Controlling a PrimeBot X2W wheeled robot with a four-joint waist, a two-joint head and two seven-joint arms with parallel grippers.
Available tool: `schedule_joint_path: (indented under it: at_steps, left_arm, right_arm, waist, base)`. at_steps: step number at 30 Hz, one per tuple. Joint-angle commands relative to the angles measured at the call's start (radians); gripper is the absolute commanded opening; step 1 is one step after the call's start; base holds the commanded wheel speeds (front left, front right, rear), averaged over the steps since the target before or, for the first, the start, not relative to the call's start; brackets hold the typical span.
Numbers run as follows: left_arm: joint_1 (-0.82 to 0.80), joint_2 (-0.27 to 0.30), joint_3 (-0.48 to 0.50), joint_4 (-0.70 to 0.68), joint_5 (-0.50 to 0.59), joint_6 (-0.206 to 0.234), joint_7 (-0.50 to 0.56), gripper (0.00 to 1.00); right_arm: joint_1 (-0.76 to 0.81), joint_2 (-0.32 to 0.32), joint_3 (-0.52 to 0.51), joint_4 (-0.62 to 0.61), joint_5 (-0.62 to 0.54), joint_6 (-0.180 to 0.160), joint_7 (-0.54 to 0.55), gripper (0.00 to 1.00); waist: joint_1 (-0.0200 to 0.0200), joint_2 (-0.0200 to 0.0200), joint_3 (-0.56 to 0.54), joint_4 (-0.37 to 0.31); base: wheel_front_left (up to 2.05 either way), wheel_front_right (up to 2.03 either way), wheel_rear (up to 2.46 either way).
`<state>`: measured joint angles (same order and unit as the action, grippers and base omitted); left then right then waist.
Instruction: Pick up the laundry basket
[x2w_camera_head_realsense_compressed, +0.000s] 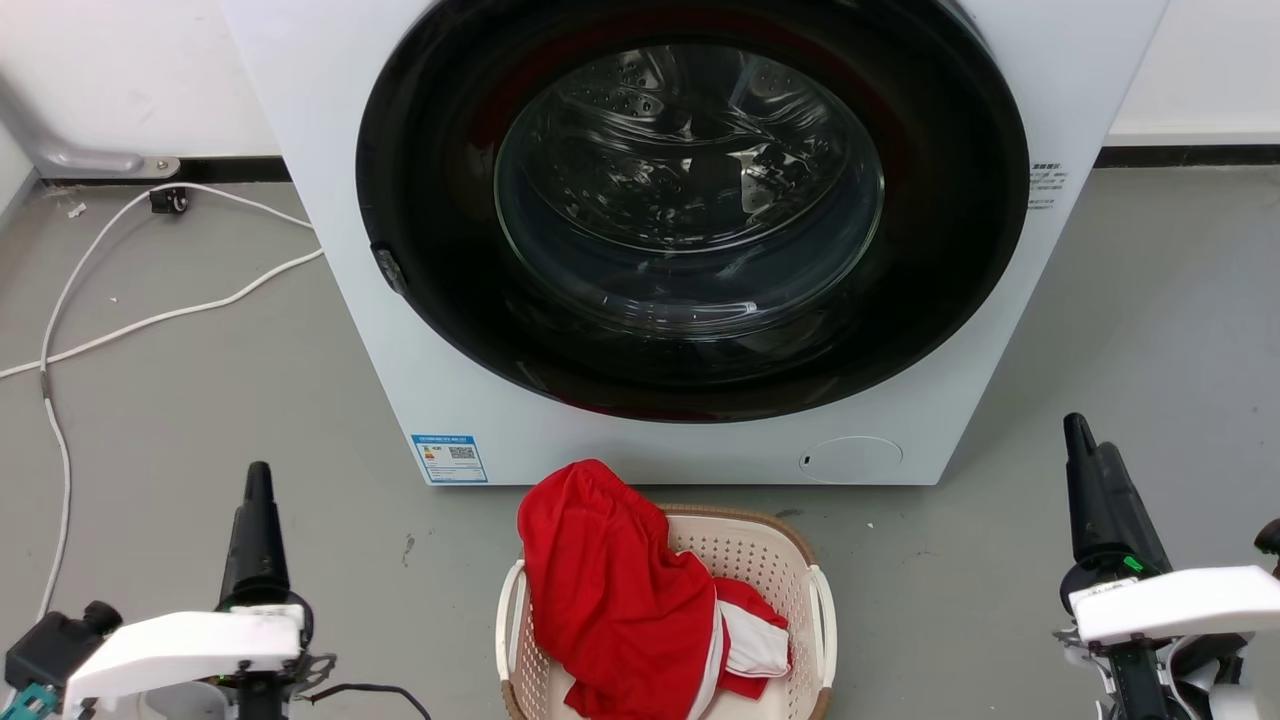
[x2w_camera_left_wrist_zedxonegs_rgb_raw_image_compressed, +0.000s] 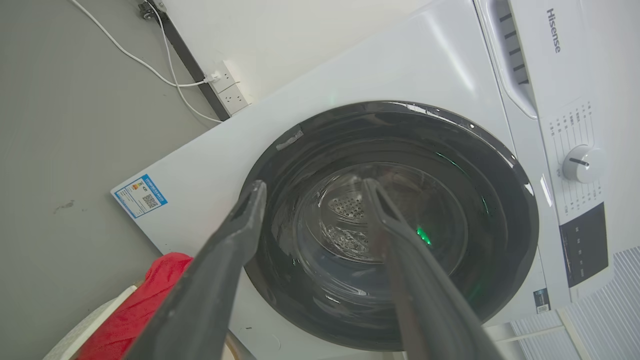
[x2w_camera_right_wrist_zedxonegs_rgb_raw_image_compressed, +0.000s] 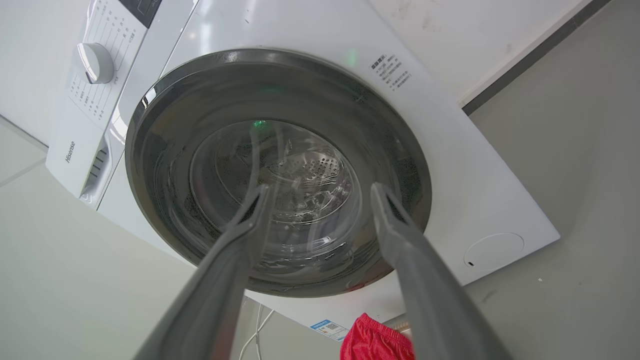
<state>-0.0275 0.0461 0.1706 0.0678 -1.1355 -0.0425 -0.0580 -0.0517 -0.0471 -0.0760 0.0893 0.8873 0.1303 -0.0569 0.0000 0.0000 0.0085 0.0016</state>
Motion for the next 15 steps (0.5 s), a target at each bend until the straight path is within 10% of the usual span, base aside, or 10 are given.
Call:
schedule_joint_path:
  at_steps: [1, 15]
  left_arm:
    - [0.002, 0.004, -0.011, -0.029, 0.046, 0.006, -0.009, 1.0]
    - [0.044, 0.004, -0.138, -0.117, 0.392, 0.02, -0.054, 1.0]
  right_arm:
    - [-0.026, -0.004, 0.005, -0.029, -0.049, 0.0, -0.01, 1.0]
    - [0.004, -0.004, 0.06, -0.073, -0.305, 0.0, -0.055, 1.0]
  waist:
    - [0.0, 0.0, 0.0, 0.0]
    - [0.0, 0.0, 0.002, -0.003]
  base:
    - [0.0, 0.0, 0.0]
    - [0.0, 0.0, 0.0]
